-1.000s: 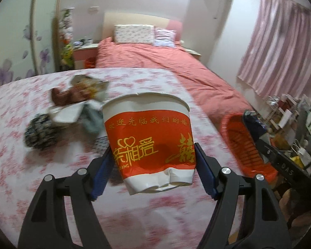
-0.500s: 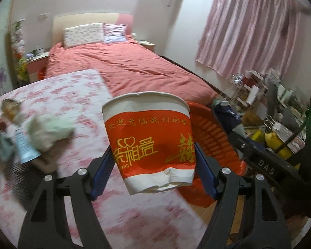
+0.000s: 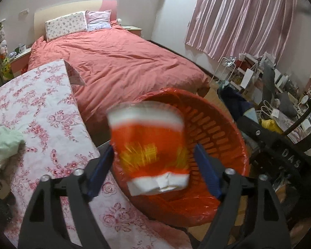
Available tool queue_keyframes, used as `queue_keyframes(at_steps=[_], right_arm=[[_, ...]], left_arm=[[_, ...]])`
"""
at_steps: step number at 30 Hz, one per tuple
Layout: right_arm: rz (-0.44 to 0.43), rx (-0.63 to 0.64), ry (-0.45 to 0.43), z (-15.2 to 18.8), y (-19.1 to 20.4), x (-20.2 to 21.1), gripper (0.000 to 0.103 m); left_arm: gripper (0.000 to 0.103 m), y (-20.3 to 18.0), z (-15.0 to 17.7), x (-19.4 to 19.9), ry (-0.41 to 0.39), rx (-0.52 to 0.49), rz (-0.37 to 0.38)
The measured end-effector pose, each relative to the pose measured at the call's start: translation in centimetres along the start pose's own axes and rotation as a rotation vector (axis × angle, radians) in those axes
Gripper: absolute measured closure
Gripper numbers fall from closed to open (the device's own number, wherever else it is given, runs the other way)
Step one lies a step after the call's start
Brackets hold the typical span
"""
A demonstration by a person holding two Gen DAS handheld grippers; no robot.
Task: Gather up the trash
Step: 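Carry the paper cup and snack bag over the orange basket and release both, then return both tools to the table and grasp the brown plastic clip with the right tool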
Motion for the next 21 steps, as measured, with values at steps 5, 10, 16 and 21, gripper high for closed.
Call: queue_keyframes(at_steps=[5, 10, 16, 21], right_arm=[[0.011, 0.001, 0.012, 0.3, -0.1, 0.5, 0.039], [0.008, 0.014, 0.017, 0.4, 0.7, 1.4, 0.039], [-0.020, 0.068, 0.022, 0.7, 3.3, 2.4, 0.039], [-0.069, 0.121, 0.043, 1.8, 6.2, 2.9, 0.039]], left_arm=[[0.017, 1.6, 0.7, 0.9, 0.004, 0.001, -0.048], [0.015, 3.4, 1.8, 3.4, -0.009, -0.003, -0.121], [0.014, 7.3, 3.4, 7.8, -0.035, 0.025, -0.233], [0.013, 11.6, 4.6, 11.3, -0.049, 0.103, -0.306]])
Point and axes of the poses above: each gripper's, at about its wrist camera, not at the fingertips, and x roughly against the way its jaws point, y to its left, z to its underside, the point moved 2 cm from there along -x, roughly the way its jaws point, and after that the axes turned 8 degrees about -y, right-handed, at the moved point
